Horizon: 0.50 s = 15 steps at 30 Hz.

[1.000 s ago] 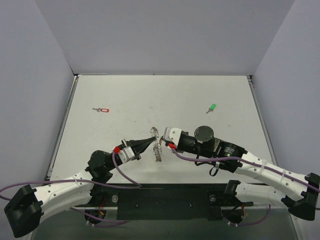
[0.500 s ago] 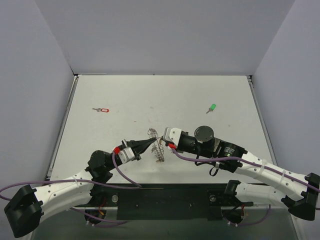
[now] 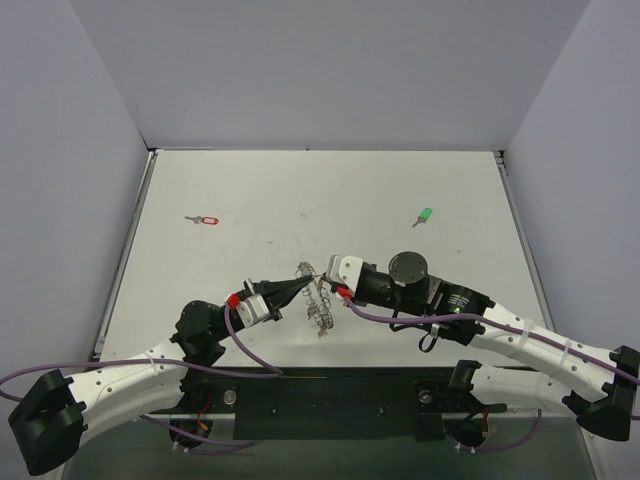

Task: Put the keys on the keyring

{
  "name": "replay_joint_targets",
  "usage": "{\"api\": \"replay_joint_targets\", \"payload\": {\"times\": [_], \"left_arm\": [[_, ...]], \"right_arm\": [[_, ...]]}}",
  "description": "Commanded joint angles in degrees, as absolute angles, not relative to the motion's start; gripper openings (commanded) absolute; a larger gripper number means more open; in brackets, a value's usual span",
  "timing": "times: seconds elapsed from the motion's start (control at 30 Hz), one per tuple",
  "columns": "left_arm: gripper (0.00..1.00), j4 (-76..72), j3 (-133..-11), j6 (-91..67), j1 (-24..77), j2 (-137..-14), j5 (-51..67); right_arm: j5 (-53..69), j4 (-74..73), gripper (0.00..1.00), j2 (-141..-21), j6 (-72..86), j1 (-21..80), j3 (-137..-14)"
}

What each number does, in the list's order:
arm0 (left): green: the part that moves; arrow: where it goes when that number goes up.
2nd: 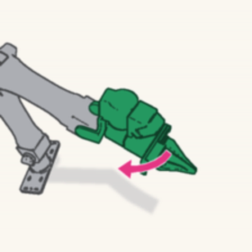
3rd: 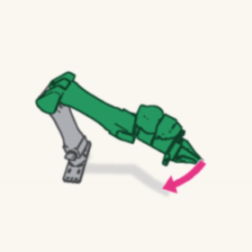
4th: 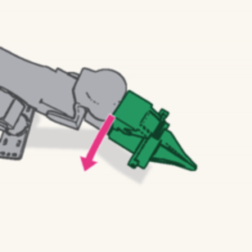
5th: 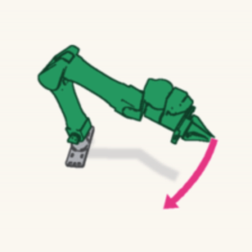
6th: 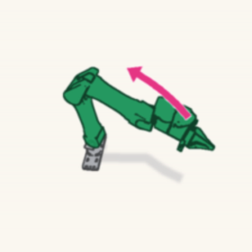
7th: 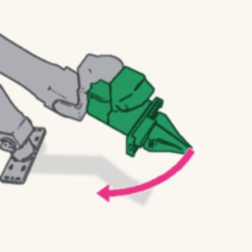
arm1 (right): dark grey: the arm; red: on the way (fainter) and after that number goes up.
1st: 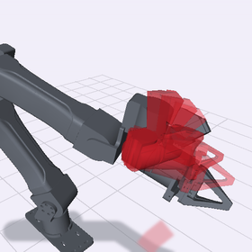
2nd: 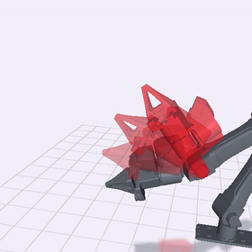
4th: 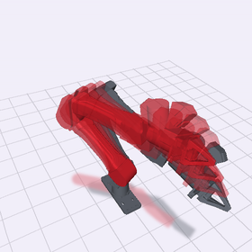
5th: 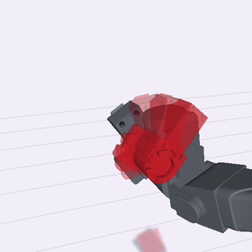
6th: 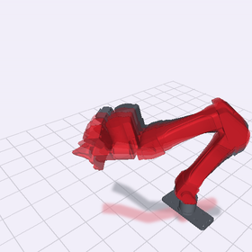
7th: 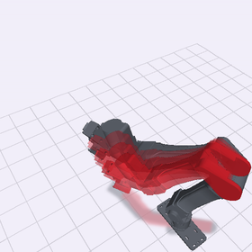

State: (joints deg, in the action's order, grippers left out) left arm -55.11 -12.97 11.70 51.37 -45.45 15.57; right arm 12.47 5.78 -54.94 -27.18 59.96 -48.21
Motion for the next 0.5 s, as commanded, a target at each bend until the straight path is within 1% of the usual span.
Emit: {"api": "replay_joint_targets", "payload": {"times": [0.0, 0.47], "left_arm": [[0.00, -58.54, -14.77, 11.25, 51.15, -45.09, 17.66], [0.00, -58.36, -15.29, 10.20, 50.71, -45.44, 22.15]], "right_arm": [[13.62, 8.35, 0.00, -54.14, -26.98, 59.77, -48.78], [15.47, 6.86, 0.00, -54.23, -27.60, 59.24, -49.31]]}}
